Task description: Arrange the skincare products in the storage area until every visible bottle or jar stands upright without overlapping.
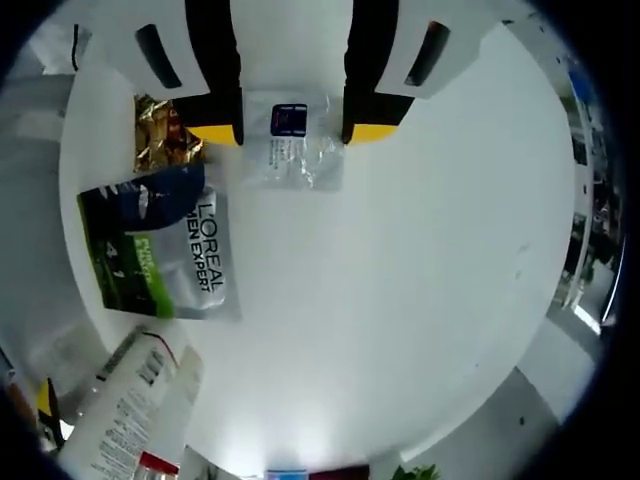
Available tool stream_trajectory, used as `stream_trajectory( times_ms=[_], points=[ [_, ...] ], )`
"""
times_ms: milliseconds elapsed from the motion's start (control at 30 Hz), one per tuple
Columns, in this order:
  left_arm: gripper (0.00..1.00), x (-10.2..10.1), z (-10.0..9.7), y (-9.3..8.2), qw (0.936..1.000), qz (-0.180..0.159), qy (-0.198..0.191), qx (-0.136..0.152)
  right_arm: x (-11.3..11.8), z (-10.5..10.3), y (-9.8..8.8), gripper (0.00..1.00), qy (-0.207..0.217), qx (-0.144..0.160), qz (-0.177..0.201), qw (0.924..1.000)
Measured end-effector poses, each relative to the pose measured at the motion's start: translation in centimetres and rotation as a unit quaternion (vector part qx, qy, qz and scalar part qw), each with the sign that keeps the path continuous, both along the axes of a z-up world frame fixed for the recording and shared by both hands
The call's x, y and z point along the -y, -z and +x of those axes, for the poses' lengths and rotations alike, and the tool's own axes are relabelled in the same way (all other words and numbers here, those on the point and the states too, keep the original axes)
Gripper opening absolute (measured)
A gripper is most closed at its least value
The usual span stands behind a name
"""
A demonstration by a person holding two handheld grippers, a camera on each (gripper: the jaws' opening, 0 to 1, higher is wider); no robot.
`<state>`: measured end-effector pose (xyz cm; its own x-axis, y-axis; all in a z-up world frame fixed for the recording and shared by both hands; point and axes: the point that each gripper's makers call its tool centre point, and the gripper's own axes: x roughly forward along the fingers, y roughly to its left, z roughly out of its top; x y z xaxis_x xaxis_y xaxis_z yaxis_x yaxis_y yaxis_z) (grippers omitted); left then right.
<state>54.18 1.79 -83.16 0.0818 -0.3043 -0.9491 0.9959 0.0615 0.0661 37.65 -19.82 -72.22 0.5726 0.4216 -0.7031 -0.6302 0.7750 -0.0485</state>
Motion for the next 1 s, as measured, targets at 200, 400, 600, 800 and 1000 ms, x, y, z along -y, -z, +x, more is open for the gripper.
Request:
stream_trajectory(
  times_ms=[200, 400, 600, 800, 1000],
  points=[
    [0.36, -0.5, -0.2, -0.5, 0.9999, -0.002, -0.01, 0.005, -0.2, 0.0, -0.2, 1.0, -0.005, 0.004, 0.0, 1.0],
    [0.36, -0.9, -0.7, -1.2, 0.9998, -0.002, -0.015, 0.01, -0.4, 0.0, -0.4, 1.0, -0.009, 0.009, -0.001, 0.9999],
    [0.36, -1.3, -1.3, -1.6, 0.9996, -0.001, -0.023, 0.014, -0.6, 0.0, -0.7, 1.0, -0.016, 0.013, 0.001, 0.9998],
    [0.36, -1.6, -2.3, -2.0, 0.9995, -0.003, -0.027, 0.016, -0.7, 0.0, -1.1, 1.0, -0.014, 0.016, 0.008, 0.9997],
    [0.36, -1.9, -3.6, -2.4, 0.9993, -0.004, -0.033, 0.018, -0.7, 0.2, -1.5, 1.0, -0.018, 0.026, 0.009, 0.9994]
  ],
)
